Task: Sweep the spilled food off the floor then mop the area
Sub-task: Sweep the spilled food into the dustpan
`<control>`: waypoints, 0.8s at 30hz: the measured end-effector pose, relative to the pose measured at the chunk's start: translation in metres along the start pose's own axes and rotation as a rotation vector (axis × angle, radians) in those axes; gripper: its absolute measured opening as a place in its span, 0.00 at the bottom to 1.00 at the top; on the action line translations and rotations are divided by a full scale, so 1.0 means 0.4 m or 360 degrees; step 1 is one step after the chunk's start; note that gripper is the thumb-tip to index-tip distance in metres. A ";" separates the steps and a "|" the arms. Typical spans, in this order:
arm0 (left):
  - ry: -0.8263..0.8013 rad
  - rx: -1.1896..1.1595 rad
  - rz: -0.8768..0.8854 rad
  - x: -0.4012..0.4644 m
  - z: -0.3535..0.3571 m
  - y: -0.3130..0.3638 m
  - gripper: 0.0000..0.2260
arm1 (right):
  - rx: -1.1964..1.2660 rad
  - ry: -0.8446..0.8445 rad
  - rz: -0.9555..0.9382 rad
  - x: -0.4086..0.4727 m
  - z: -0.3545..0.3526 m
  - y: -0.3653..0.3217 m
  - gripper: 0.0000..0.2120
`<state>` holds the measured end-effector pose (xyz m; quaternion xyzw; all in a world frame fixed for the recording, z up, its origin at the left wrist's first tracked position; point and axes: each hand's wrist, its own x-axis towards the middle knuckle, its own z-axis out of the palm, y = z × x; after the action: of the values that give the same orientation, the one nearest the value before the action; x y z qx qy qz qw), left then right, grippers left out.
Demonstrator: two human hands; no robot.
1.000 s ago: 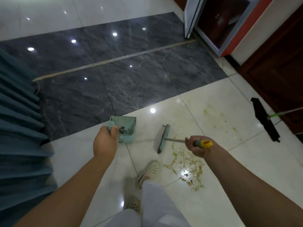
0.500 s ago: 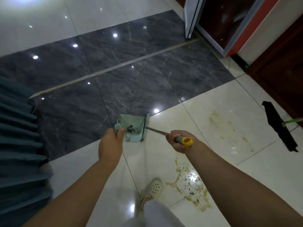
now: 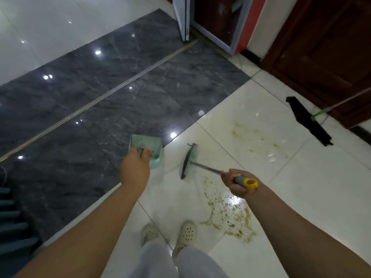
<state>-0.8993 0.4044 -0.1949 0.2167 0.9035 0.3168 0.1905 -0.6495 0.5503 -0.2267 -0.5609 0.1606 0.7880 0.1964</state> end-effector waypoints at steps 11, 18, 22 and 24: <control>-0.0273 -0.0027 0.0290 0.072 0.113 0.168 0.16 | 0.0383 0.0064 -0.0147 -0.140 -0.157 -0.028 0.11; -0.0449 -0.0026 0.0423 0.200 0.144 0.233 0.16 | 0.0597 0.0018 -0.0179 -0.145 -0.053 -0.002 0.11; -0.0521 -0.0044 0.0410 0.299 0.151 0.261 0.15 | 0.0649 -0.0064 -0.0167 -0.093 0.074 0.001 0.12; -0.0555 -0.0042 0.0434 0.351 0.147 0.271 0.16 | 0.0669 -0.0122 -0.0161 -0.051 0.146 -0.005 0.13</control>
<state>-0.9585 0.5817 -0.1956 0.3860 0.8149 0.3092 0.3022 -0.6907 0.5769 -0.1888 -0.4846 0.2855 0.7471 0.3544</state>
